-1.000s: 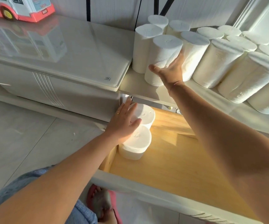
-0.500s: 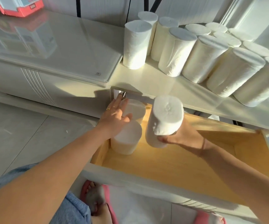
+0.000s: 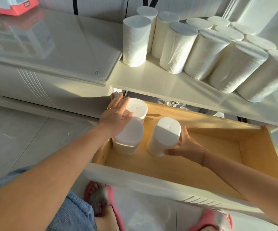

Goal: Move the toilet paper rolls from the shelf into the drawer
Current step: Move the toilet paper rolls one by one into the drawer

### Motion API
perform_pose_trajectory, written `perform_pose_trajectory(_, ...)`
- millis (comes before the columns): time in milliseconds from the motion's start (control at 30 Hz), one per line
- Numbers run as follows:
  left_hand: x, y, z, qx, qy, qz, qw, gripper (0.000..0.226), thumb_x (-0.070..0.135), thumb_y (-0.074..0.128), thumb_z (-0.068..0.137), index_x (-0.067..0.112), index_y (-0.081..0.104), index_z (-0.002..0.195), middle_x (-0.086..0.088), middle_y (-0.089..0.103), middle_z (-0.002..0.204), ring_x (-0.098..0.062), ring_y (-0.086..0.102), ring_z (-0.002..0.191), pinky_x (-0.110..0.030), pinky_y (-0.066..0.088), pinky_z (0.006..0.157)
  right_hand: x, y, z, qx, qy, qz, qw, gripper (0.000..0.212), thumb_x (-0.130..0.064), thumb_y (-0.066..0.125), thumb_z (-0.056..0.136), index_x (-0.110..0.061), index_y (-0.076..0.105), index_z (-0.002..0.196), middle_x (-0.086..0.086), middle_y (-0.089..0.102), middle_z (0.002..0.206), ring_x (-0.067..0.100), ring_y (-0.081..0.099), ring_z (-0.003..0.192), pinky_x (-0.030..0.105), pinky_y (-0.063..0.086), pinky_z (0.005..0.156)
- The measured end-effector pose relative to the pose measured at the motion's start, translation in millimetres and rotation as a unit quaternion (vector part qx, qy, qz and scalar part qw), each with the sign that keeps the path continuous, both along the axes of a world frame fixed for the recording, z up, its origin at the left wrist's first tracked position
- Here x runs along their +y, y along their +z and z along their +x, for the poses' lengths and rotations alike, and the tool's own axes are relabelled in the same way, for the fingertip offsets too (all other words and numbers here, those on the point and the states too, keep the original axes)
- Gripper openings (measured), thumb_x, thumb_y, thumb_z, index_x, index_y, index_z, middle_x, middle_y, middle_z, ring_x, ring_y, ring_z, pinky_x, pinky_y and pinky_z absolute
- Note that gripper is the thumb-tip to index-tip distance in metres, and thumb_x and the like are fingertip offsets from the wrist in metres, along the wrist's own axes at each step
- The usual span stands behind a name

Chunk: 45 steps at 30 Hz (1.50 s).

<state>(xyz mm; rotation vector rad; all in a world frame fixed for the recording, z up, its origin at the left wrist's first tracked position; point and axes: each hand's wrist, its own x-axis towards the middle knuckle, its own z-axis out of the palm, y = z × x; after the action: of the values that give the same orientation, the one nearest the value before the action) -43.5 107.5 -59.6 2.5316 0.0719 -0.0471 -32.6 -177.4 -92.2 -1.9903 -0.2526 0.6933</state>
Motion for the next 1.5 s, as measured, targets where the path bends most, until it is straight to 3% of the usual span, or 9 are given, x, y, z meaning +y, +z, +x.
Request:
perform_pose_trajectory(100, -1, -1, 0, 0.009, 0.006, -0.012, 1.000, 0.060, 0.043, 0.037, 0.094, 0.033, 0.014, 0.147, 0.013, -0.002, 0.158, -0.003, -0.008, 0.142, -0.034, 0.011, 0.113, -10, 24, 11, 0.078, 0.016, 0.043, 0.996, 0.131, -0.042, 0.091, 0.045, -0.037, 0.012, 0.150, -0.009, 0.034, 0.149, 0.013, 0.039, 0.135, 0.033, 0.044, 0.105)
perform_pose_trajectory(200, -1, -1, 0, 0.013, 0.007, -0.009, 1.000, 0.060, 0.043, 0.037, 0.094, 0.032, 0.013, 0.148, 0.012, -0.002, 0.158, -0.006, -0.007, 0.142, -0.033, 0.009, 0.114, -2, 50, 28, 0.115, 0.014, 0.052, 0.992, 0.105, -0.064, 0.076, 0.061, -0.039, 0.023, 0.148, -0.015, 0.043, 0.140, 0.012, 0.040, 0.132, 0.038, 0.035, 0.110)
perform_pose_trajectory(333, -1, 0, -1, 0.005, 0.002, -0.004, 1.000, 0.059, 0.041, 0.036, 0.095, 0.029, 0.013, 0.148, 0.010, 0.000, 0.158, -0.007, -0.007, 0.143, -0.031, 0.007, 0.115, 23, 59, 37, 0.050, 0.068, -0.078, 0.993, 0.052, -0.039, 0.059, 0.090, -0.027, 0.045, 0.139, -0.005, 0.054, 0.138, 0.016, 0.050, 0.127, 0.035, 0.040, 0.107)
perform_pose_trajectory(500, -1, 0, -2, 0.011, 0.001, -0.012, 1.000, 0.060, 0.043, 0.036, 0.095, 0.030, 0.013, 0.148, 0.011, -0.002, 0.158, -0.007, -0.008, 0.143, -0.032, 0.007, 0.116, 24, 65, 14, 0.130, 0.080, -0.166, 0.974, 0.040, -0.045, 0.063, 0.087, -0.028, 0.054, 0.121, 0.004, 0.064, 0.118, 0.027, 0.065, 0.106, 0.039, 0.059, 0.081)
perform_pose_trajectory(700, 1, -5, 1, -0.001, -0.007, -0.008, 1.000, 0.060, 0.042, 0.039, 0.095, 0.029, 0.013, 0.148, 0.007, 0.000, 0.158, -0.011, -0.006, 0.144, -0.037, 0.011, 0.116, 40, 54, -43, 0.294, 0.075, -0.064, 0.951, 0.024, -0.041, 0.057, 0.092, -0.026, 0.056, 0.110, 0.008, 0.068, 0.101, 0.029, 0.067, 0.081, 0.034, 0.059, 0.079)
perform_pose_trajectory(933, 3, -10, 2, -0.028, -0.008, -0.001, 1.000, 0.057, 0.041, 0.041, 0.094, 0.027, 0.020, 0.145, 0.002, 0.004, 0.159, -0.016, 0.000, 0.145, -0.039, 0.017, 0.114, 77, 44, -60, 0.377, 0.000, -0.009, 0.926, 0.058, -0.040, 0.058, 0.091, -0.004, 0.047, 0.135, 0.022, 0.063, 0.108, 0.023, 0.064, 0.081, 0.027, 0.055, 0.076)
perform_pose_trajectory(1067, 3, -10, 2, -0.031, -0.003, -0.006, 0.999, 0.057, 0.041, 0.042, 0.093, 0.029, 0.021, 0.145, 0.003, 0.003, 0.159, -0.016, 0.000, 0.144, -0.039, 0.017, 0.112, 93, 42, -57, 0.374, 0.011, -0.004, 0.927, 0.063, -0.041, 0.062, 0.088, -0.004, 0.045, 0.137, 0.023, 0.061, 0.112, 0.023, 0.064, 0.082, 0.031, 0.054, 0.085)
perform_pose_trajectory(1367, 2, -8, 5, -0.024, 0.001, 0.009, 1.000, 0.054, 0.042, 0.043, 0.093, 0.030, 0.023, 0.143, 0.002, 0.005, 0.158, -0.019, 0.005, 0.144, -0.042, 0.020, 0.110, 107, 37, -50, 0.337, 0.044, -0.039, 0.940, 0.065, -0.050, 0.063, 0.085, -0.007, 0.052, 0.133, 0.017, 0.063, 0.109, 0.019, 0.066, 0.081, 0.029, 0.055, 0.078)
perform_pose_trajectory(1500, 0, -9, 2, -0.032, -0.005, 0.083, 0.996, 0.057, 0.040, 0.037, 0.095, 0.028, 0.016, 0.147, 0.003, -0.002, 0.158, -0.018, -0.003, 0.145, -0.040, 0.001, 0.116, 97, 56, -31, 0.114, 0.061, -0.116, 0.985, 0.044, -0.049, 0.061, 0.087, -0.009, 0.066, 0.106, 0.018, 0.069, 0.108, 0.024, 0.065, 0.089, 0.037, 0.054, 0.078)
